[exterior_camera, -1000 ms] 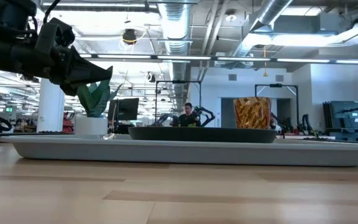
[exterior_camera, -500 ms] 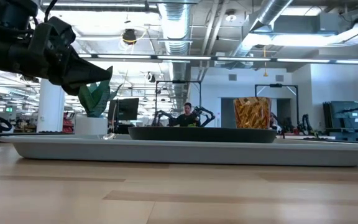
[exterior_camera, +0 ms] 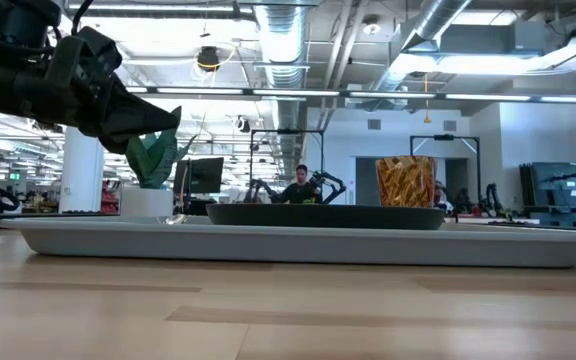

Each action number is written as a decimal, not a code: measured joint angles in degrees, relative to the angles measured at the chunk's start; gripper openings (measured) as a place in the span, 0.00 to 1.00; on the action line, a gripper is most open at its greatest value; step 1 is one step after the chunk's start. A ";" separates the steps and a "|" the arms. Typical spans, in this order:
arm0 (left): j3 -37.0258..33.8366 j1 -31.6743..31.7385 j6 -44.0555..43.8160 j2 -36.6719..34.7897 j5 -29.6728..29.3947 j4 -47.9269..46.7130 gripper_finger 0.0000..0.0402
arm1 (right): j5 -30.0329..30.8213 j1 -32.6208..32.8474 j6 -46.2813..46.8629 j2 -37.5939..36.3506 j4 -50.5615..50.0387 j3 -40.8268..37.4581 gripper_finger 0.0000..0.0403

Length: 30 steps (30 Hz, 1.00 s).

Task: Pick and place plate/cup/fork/spoon on tray
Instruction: Put the orange fork on the gray tray to the right of the orange spoon

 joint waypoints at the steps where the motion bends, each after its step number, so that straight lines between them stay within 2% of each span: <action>1: 0.00 0.00 -0.02 0.00 -0.02 -0.06 0.00 | 0.28 0.04 -0.01 -0.03 0.00 -0.05 0.33; 9: 0.04 0.00 -0.04 0.00 -0.13 -0.07 0.00 | 3.44 0.08 -1.19 -0.16 0.56 -0.03 0.26; 19: 0.07 0.00 -0.07 0.00 -0.13 -0.06 0.00 | 5.89 -0.34 -5.27 -0.12 0.44 2.27 0.03; 25: 0.09 0.00 -0.07 0.00 -0.41 -0.04 0.00 | 5.40 -4.09 -14.83 -0.12 -2.27 8.54 0.05; 30: 0.09 0.00 0.18 0.00 -1.25 -0.03 0.00 | 10.67 -10.03 -25.06 -0.12 -7.79 15.59 0.03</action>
